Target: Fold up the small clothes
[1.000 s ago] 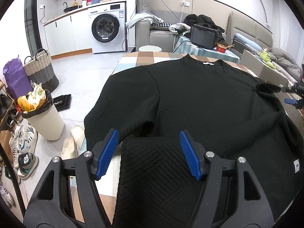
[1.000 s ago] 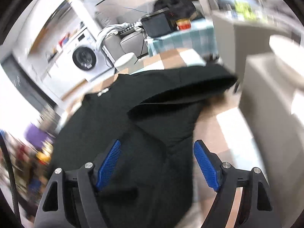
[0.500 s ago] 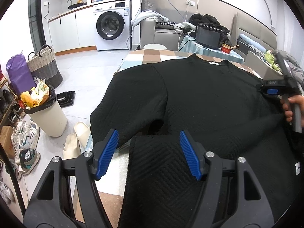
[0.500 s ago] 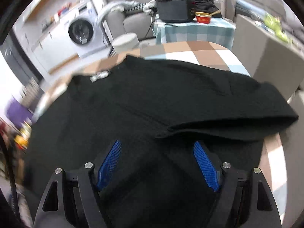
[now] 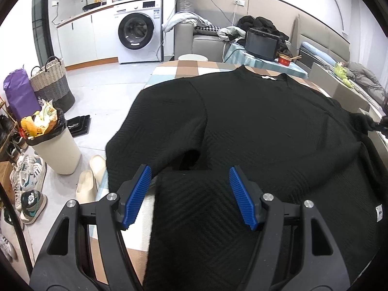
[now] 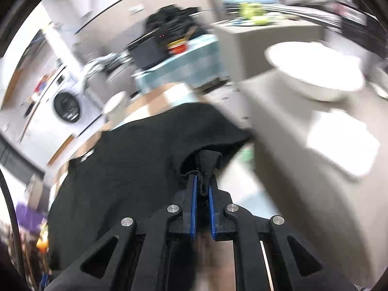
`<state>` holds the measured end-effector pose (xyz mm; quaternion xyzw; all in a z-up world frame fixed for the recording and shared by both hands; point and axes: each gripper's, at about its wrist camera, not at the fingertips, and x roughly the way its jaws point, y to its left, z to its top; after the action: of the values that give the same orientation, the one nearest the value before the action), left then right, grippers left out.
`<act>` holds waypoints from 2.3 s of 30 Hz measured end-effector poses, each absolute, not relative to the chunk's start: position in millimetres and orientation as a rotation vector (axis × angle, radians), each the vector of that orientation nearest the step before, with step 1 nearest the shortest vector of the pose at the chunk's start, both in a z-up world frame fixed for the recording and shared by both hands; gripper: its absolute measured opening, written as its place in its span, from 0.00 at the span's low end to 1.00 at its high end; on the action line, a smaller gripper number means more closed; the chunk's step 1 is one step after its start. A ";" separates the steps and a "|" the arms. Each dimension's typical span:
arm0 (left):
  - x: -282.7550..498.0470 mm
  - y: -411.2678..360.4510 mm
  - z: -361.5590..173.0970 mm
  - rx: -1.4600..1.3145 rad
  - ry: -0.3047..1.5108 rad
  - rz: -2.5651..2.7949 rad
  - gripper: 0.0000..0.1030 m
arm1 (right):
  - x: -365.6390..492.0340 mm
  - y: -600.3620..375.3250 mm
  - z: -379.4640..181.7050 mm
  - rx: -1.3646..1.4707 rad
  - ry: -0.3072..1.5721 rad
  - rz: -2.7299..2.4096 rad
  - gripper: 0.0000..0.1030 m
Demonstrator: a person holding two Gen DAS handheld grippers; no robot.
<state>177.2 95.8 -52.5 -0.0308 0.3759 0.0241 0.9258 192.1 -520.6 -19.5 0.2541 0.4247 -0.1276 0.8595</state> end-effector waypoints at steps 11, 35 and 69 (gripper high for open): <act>175.5 81.6 -44.9 -0.053 0.759 0.037 0.63 | 228.5 -466.6 30.0 0.357 0.692 0.012 0.08; 171.9 150.7 -53.7 -0.256 0.818 0.173 0.64 | 219.3 -373.5 -44.6 0.027 1.072 0.149 0.52; 304.1 217.7 -16.4 -0.299 0.746 0.111 0.05 | 131.3 -386.8 -0.6 0.278 0.881 0.107 0.71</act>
<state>304.1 217.7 -16.4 -0.1455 0.3628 0.0540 0.9189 131.3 -386.8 -0.6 0.1343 0.4250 0.0515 0.8937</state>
